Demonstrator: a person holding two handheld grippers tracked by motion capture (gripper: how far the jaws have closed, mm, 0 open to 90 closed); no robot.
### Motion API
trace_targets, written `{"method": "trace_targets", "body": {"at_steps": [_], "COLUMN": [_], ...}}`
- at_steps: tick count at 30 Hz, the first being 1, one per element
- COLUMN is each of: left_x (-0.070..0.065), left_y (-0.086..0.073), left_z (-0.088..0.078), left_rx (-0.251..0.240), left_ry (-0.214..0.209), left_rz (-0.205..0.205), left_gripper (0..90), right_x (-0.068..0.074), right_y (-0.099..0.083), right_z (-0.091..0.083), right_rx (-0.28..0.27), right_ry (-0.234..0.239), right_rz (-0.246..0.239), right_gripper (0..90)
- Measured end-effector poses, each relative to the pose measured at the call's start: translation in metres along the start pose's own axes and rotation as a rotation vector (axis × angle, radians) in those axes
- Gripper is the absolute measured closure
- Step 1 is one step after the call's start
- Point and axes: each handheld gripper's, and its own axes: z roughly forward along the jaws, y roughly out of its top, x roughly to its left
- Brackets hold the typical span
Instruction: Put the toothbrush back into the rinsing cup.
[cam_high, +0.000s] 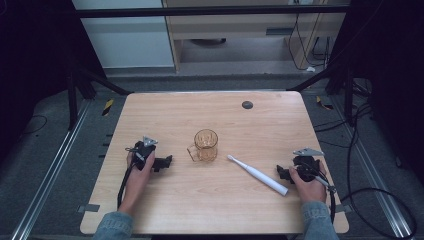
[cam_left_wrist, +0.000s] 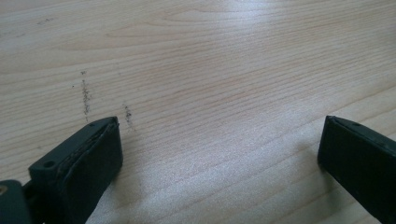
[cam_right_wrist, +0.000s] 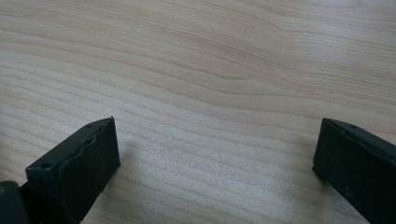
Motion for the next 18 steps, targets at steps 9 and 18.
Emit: {"method": "trace_targets", "body": {"at_steps": [9,18], "left_x": [0.0,0.0], "left_y": [0.0,0.0], "left_z": [0.0,0.0], "left_rx": [0.0,0.001], "left_ry": [0.0,0.0], "left_rz": [0.0,0.001], "left_gripper": [0.0,0.0], "right_x": [0.001,0.013], "right_y": [0.0,0.012], "right_z": [-0.001,-0.032], "right_rx": [-0.005,-0.082], "right_ry": [0.003,0.011], "right_rz": [-0.003,-0.08], "right_gripper": [5.1,12.8]}}
